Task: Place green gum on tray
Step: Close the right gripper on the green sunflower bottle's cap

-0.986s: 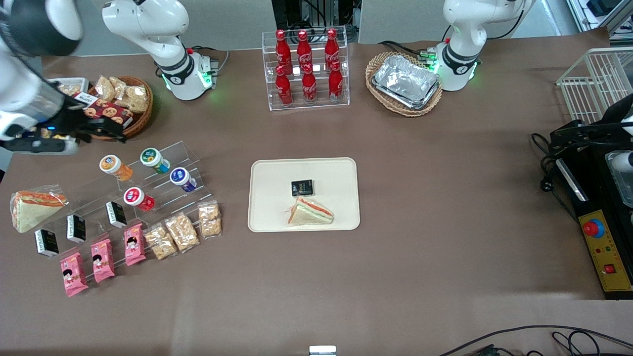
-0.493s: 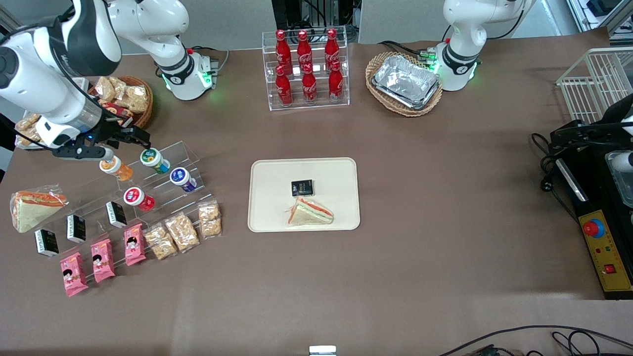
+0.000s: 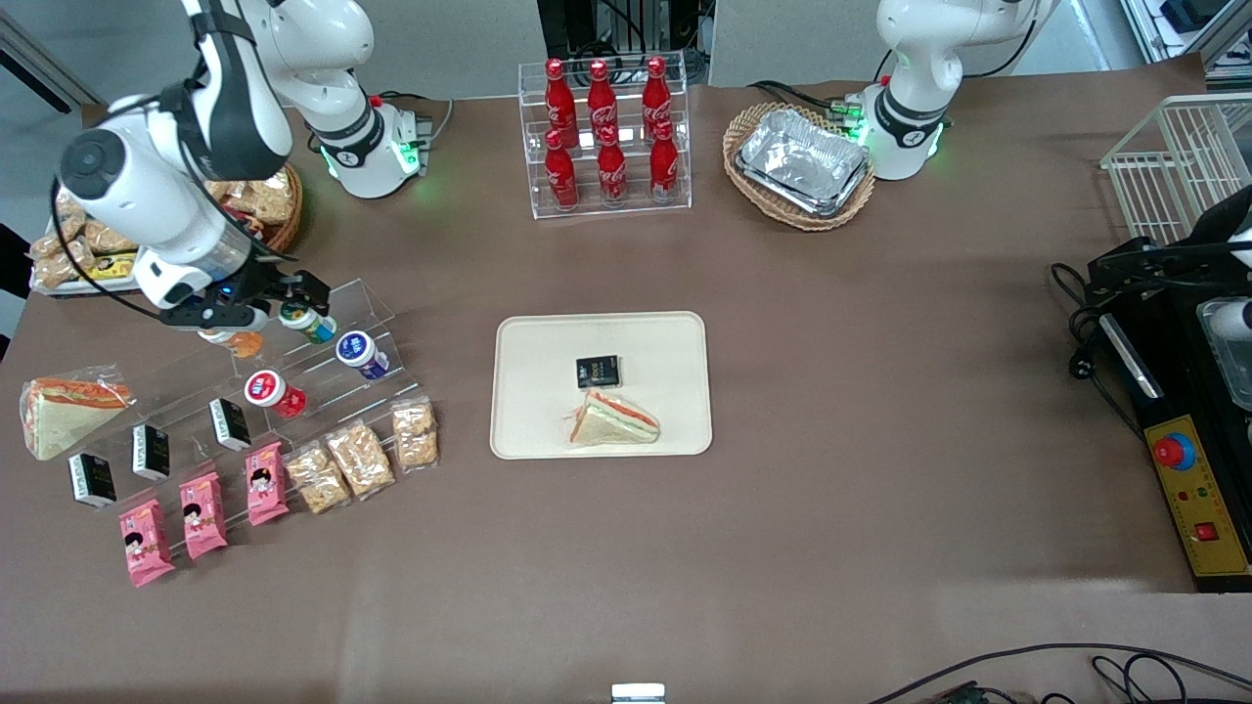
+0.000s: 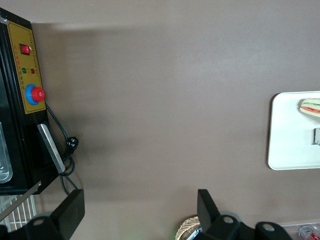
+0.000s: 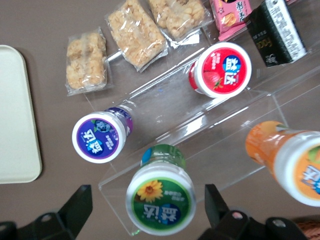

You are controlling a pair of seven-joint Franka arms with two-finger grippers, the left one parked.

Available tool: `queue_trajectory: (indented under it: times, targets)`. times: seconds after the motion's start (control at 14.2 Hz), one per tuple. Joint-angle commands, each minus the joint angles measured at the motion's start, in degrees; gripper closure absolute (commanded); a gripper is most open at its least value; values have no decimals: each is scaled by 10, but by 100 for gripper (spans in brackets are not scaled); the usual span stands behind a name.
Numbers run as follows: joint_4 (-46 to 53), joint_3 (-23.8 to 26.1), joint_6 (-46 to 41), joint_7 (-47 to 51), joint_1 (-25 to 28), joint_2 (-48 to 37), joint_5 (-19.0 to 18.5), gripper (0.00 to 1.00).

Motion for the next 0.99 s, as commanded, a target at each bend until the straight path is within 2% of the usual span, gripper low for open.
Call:
queue_trajectory:
  times: [0.0,0.35,0.42,0.63,0.92]
  targets:
    - [-15,-3,40,21,17,12,2,0]
    - [-20,-3,43,21,17,14,1,0]
    - [-21,-3,42,21,17,14,1,4]
    - [-22,-4,42,19,17,13,1,49]
    - [-22,-4,41,15,17,13,1,72]
